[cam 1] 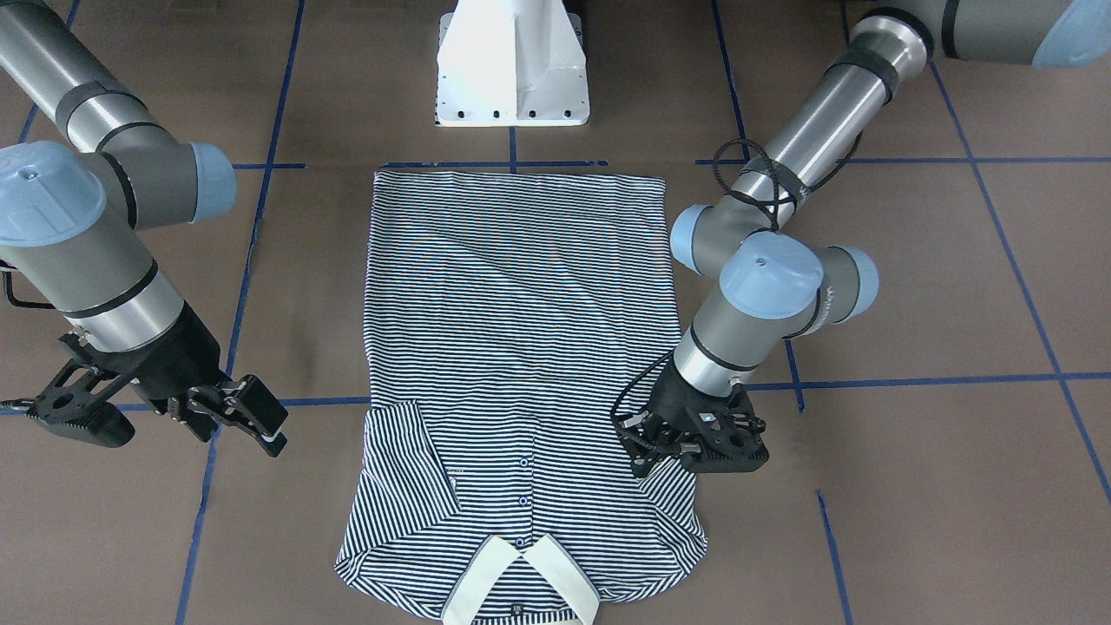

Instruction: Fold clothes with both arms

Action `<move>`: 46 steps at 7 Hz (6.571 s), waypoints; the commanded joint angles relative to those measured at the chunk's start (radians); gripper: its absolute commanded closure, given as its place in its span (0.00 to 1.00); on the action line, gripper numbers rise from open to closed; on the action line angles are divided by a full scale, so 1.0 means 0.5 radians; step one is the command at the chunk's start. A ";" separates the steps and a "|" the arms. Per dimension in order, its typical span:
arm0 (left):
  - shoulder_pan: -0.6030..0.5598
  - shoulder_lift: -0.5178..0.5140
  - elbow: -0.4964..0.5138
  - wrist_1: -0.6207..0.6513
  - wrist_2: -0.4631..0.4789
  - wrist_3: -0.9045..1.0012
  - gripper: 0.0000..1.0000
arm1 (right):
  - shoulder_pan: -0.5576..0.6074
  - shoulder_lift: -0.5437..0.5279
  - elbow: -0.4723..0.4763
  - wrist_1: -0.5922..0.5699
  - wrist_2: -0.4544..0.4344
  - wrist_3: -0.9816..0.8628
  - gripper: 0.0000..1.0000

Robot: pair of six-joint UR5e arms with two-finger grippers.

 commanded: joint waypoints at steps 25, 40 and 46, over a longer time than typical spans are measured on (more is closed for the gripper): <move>0.151 0.715 -1.007 -0.115 -0.167 -0.090 0.18 | -1.694 -0.719 1.097 -0.801 -1.031 1.718 0.77; 1.148 1.501 -2.133 1.088 0.545 -1.106 0.37 | -1.679 -0.698 1.300 -0.923 -1.049 1.718 1.00; 1.185 1.498 -2.109 1.097 0.545 -1.103 0.41 | -1.682 -0.701 1.312 -0.923 -1.049 1.718 1.00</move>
